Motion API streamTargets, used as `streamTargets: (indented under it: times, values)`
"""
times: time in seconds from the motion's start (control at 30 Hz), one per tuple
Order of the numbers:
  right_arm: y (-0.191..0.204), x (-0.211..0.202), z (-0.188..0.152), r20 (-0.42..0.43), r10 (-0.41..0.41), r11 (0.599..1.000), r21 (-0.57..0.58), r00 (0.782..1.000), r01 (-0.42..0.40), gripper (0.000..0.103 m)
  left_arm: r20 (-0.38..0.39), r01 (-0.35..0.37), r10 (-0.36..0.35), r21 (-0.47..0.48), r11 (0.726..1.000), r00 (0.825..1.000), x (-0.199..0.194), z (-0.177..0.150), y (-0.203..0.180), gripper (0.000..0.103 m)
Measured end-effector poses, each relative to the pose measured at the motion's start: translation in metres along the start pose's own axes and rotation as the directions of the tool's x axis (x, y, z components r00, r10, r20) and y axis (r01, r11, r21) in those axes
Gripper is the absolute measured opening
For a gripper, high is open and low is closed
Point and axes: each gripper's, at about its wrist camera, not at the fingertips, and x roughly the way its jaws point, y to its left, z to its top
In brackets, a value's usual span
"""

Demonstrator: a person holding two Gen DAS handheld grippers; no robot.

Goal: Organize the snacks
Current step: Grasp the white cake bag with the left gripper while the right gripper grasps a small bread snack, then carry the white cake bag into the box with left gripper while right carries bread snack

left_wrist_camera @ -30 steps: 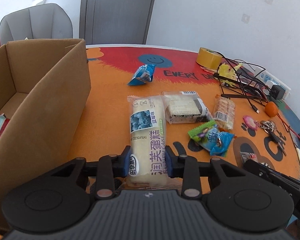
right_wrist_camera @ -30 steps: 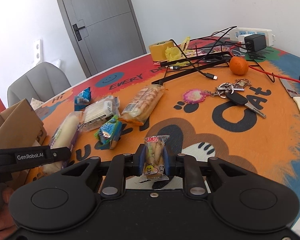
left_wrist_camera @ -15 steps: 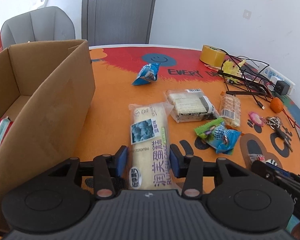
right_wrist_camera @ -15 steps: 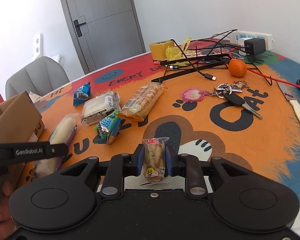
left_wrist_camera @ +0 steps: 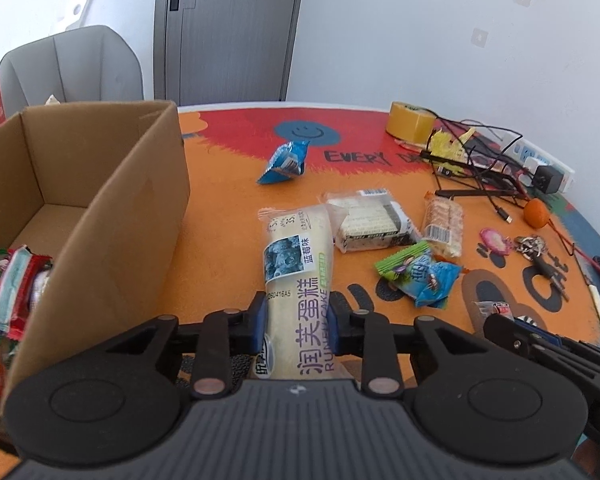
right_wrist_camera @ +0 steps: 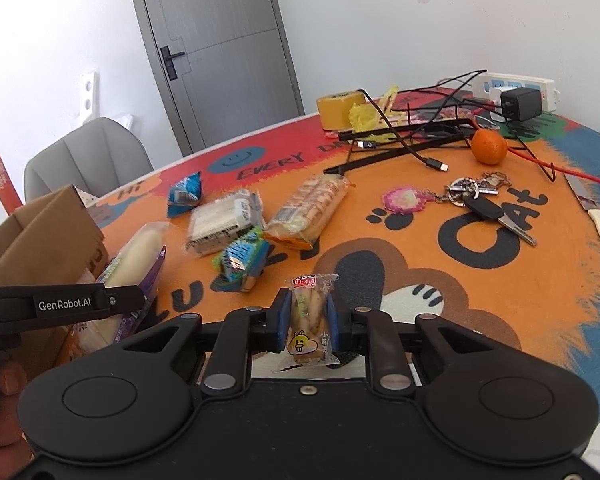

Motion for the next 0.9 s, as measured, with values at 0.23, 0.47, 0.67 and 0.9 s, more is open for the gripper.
streamTargets:
  times: [0.23,0.47,0.67,0.9]
  values:
    - [0.016,-0.017,0.007,0.070,0.018,0.997,-0.071,0.997,-0.013,0.021,0.036,0.013,-0.013,0.004,1.000,0.999,-0.021,0.004,-0.002,0.028]
    - [0.028,-0.026,0.015,0.097,0.044,0.996,-0.080,0.994,-0.036,0.021,0.076,0.013,-0.013,0.000,1.000,0.997,-0.043,0.008,0.003,0.028]
    - [0.035,-0.032,0.020,0.108,0.077,0.995,-0.075,0.991,-0.069,0.021,0.117,0.019,-0.019,-0.003,1.000,0.993,-0.063,0.014,0.007,0.028]
    - [0.048,-0.041,0.026,0.142,0.096,0.992,-0.091,0.985,-0.084,0.021,0.155,0.019,-0.016,-0.019,1.000,0.988,-0.082,0.020,0.015,0.028]
